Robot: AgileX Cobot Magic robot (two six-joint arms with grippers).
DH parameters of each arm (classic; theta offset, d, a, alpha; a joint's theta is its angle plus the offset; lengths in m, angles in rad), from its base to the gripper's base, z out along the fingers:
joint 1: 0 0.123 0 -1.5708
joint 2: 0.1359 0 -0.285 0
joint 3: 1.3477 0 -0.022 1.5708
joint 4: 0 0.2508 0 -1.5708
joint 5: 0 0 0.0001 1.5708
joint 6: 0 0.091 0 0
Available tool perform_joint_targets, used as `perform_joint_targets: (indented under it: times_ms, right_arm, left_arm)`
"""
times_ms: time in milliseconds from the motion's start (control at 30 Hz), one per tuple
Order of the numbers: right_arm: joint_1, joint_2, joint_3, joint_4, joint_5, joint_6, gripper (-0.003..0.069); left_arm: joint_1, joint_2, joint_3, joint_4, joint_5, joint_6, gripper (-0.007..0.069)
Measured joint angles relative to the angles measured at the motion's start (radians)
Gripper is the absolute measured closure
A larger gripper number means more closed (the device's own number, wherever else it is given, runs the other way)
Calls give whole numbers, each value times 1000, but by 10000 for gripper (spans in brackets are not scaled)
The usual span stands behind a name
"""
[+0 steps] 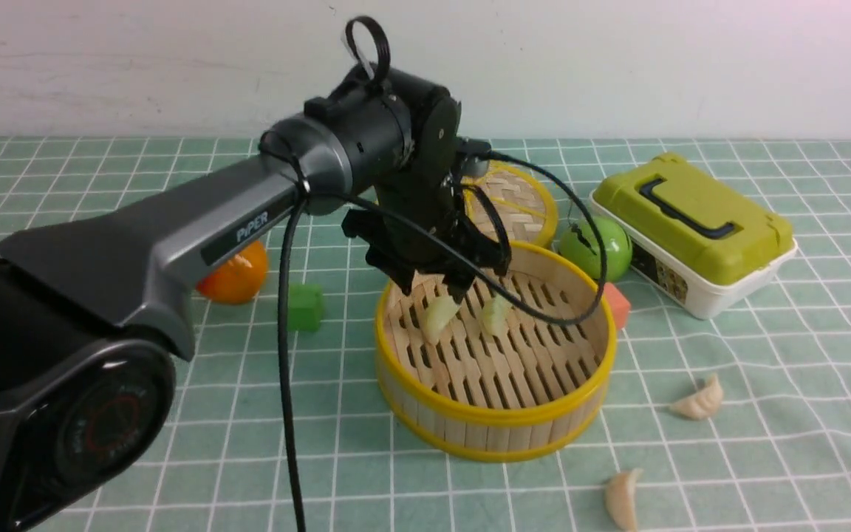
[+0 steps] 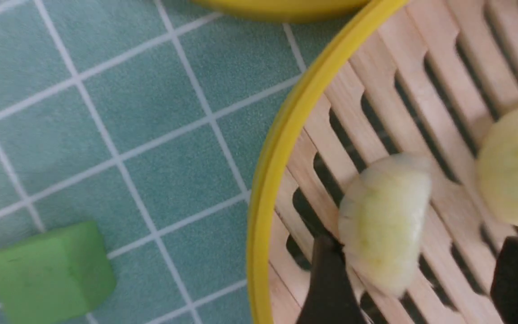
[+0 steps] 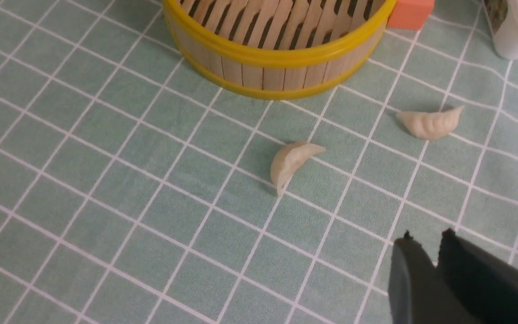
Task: Put the dumplings into the steamer on the table with the blue tablecloth.
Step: 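Place the dumpling into the bamboo steamer basket with the left gripper, then reach for and grasp a dumpling lying on the table beside the steamer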
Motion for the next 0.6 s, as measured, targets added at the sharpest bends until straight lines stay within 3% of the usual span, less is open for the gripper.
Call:
perform_joint_targets:
  times_ms: [133, 300, 467, 600]
  right_arm:
    - [0, 94, -59, -23, 39, 53, 551]
    - [0, 214, -117, -28, 76, 97, 533]
    - [0, 395, -130, 46, 63, 121, 447]
    - [0, 540, -130, 111, 1, 122, 313]
  left_arm:
    - [0, -92, -92, 0, 92, 48, 167]
    - [0, -233, -93, -1, 114, 67, 223]
    - [0, -480, 55, -1, 114, 68, 412]
    - [0, -695, 294, -4, 114, 65, 572]
